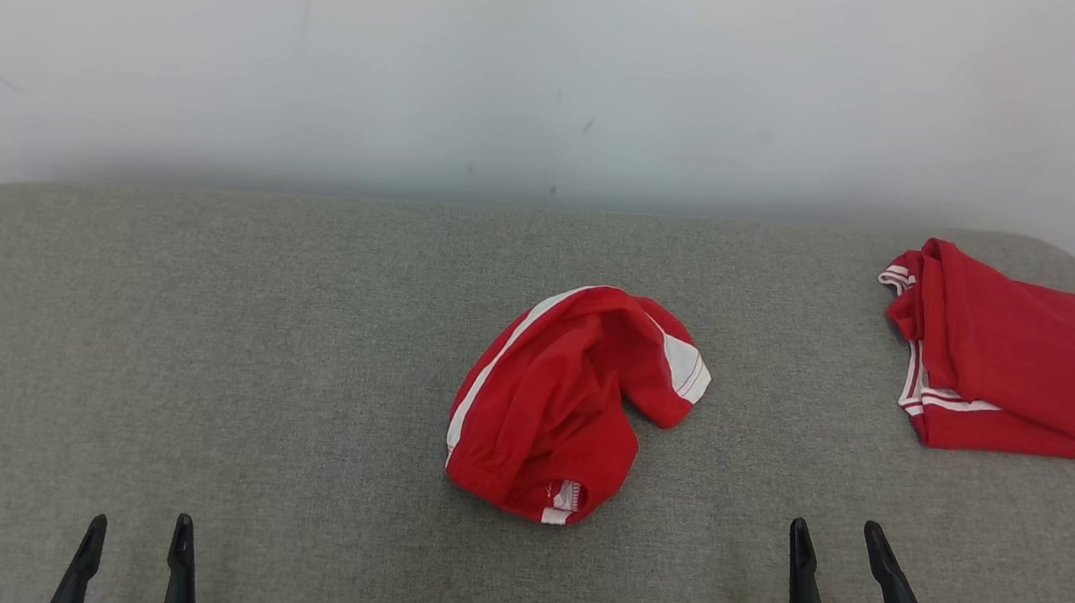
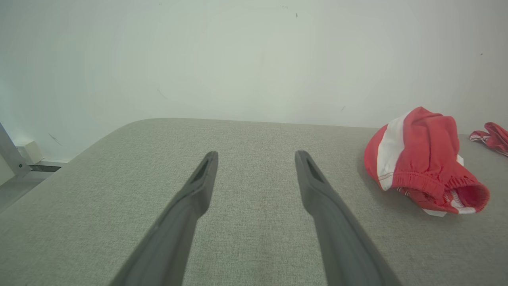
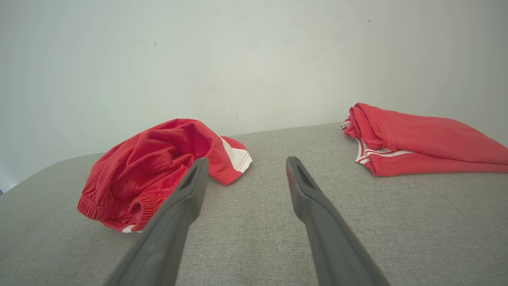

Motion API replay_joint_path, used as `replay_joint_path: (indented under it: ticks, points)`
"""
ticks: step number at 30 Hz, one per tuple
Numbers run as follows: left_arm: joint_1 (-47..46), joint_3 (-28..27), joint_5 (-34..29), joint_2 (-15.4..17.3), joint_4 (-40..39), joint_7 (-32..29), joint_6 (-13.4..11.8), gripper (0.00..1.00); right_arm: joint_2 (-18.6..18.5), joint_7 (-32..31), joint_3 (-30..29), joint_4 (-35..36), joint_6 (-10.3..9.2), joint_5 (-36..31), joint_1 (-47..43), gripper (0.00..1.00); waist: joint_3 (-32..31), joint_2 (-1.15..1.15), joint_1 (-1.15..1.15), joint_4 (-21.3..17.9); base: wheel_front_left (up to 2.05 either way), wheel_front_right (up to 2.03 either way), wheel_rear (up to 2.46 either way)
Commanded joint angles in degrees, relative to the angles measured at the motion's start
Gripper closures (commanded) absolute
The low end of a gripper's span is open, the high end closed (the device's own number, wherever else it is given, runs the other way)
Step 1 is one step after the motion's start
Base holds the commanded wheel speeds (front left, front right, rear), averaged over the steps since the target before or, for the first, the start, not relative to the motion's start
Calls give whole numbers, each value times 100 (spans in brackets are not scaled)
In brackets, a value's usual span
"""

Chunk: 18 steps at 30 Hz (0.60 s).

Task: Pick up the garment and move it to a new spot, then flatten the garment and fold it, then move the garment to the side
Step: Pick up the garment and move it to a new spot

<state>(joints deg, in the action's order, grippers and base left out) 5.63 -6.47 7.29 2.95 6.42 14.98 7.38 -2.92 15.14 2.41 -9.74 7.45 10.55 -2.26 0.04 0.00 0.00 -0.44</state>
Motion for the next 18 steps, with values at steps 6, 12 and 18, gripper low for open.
replay_joint_path:
  ticks: [6,12,18]
  points:
    - [84,-7,62,-12,-38,17,-29,0,6,7,19,-1,5,-21,-45,0,-10,0,0,-10,0,0,0]
    - [127,28,72,-12,-64,17,-56,0,6,7,30,-2,5,-14,-70,0,-15,0,0,-21,0,0,0]
    - [133,63,94,-12,-86,17,-80,0,6,7,31,4,5,-24,-79,0,-7,0,0,-23,0,0,0]
